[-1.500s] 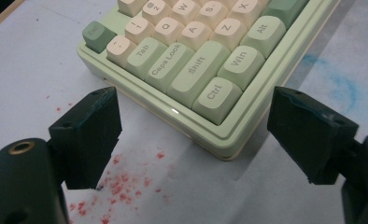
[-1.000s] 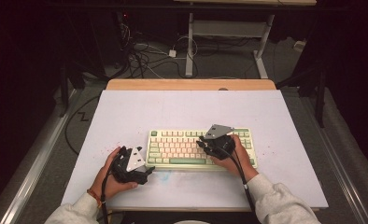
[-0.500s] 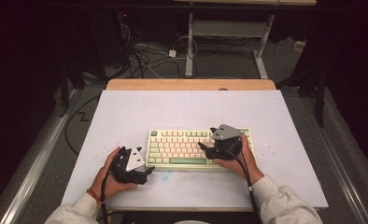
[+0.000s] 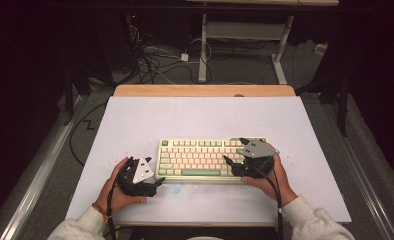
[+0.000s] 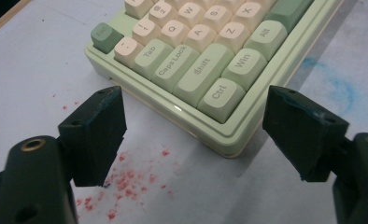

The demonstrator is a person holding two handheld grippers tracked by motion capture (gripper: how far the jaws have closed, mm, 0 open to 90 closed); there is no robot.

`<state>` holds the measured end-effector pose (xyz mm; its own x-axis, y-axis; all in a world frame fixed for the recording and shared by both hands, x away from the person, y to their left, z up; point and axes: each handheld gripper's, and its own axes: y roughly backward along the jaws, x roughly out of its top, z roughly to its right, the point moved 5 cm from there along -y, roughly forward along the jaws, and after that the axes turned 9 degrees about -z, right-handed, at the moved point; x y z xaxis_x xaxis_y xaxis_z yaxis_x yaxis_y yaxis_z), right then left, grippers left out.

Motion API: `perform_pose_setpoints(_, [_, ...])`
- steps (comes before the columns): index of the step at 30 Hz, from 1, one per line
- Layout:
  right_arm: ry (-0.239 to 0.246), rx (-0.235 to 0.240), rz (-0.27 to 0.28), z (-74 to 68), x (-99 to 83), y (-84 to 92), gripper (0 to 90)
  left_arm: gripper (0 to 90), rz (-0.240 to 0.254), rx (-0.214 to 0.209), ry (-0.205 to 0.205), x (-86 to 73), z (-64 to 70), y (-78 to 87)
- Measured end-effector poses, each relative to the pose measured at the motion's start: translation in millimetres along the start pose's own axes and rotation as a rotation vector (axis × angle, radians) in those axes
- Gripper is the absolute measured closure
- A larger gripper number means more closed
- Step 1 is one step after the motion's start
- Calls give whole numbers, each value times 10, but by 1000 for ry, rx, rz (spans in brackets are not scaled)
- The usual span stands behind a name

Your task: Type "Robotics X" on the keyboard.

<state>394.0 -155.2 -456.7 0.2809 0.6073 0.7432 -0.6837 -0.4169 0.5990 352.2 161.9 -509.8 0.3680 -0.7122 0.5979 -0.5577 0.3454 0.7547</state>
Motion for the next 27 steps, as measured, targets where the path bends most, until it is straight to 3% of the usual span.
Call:
perform_pose_setpoints(15, [-31, -41, 1, 109, -353, 287, 240, 366, 41, -24, 8, 48, -24, 95])
perform_pose_setpoints(25, [-26, -52, -8, 103, -522, 373, 239, 489, 59, -90, 8, 115, -28, 125])
perform_pose_setpoints(27, [-28, -52, -14, 99, -549, 386, 238, 560, 61, -99, 2, 132, -22, 122])
